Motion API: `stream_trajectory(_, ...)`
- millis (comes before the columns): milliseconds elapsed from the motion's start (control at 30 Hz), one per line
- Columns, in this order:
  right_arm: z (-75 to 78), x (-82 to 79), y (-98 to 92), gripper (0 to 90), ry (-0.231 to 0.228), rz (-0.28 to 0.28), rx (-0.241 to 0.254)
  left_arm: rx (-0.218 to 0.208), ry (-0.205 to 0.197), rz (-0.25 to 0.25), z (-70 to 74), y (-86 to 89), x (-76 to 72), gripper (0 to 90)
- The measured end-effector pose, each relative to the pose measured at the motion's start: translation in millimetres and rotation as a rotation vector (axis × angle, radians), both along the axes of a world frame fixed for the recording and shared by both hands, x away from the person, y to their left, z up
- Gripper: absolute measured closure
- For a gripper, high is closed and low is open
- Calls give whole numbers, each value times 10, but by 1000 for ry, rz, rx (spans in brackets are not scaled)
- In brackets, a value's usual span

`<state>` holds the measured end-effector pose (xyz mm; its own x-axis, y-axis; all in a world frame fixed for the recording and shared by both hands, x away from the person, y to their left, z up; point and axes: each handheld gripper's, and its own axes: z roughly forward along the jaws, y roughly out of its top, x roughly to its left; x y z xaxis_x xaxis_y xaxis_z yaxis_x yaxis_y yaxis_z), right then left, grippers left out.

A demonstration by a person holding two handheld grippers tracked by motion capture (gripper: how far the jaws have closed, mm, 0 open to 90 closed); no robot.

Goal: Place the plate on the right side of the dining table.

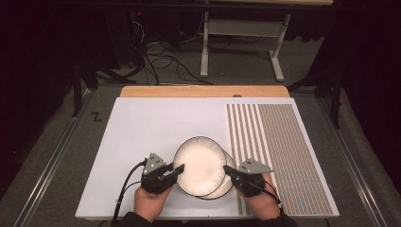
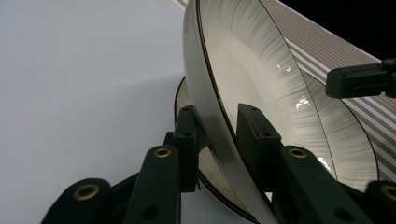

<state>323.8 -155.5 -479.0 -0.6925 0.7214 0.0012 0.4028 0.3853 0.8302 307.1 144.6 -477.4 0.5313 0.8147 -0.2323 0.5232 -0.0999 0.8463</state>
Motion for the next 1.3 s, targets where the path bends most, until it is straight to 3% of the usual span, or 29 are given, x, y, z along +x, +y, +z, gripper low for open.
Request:
stream_trajectory(233,103,-9,-156,805,-19,-17,45,14,-37,-5,14,-10,-21,713)
stream_trajectory(400,194,-38,-308,654,-47,-36,83,26,-75,-7,30,-28,-50,717)
stream_trajectory(433,217,-49,-367,587,-43,-40,96,28,-81,-7,33,-33,-57,719)
stream_trajectory(500,222,-58,-386,564,-43,-45,98,32,-91,-7,38,-41,-66,719)
stream_trajectory(567,235,-85,-462,459,-55,-61,102,35,-104,-6,43,-48,-79,721)
stream_trajectory(667,245,-110,-514,390,-62,-69,104,38,-116,-7,49,-52,-93,722)
stream_trajectory(933,271,-213,-643,266,-93,-88,99,40,-141,-10,57,-57,-115,724)
stream_trajectory(1300,304,-329,-810,78,-99,-139,90,47,-160,-13,67,-60,-136,728)
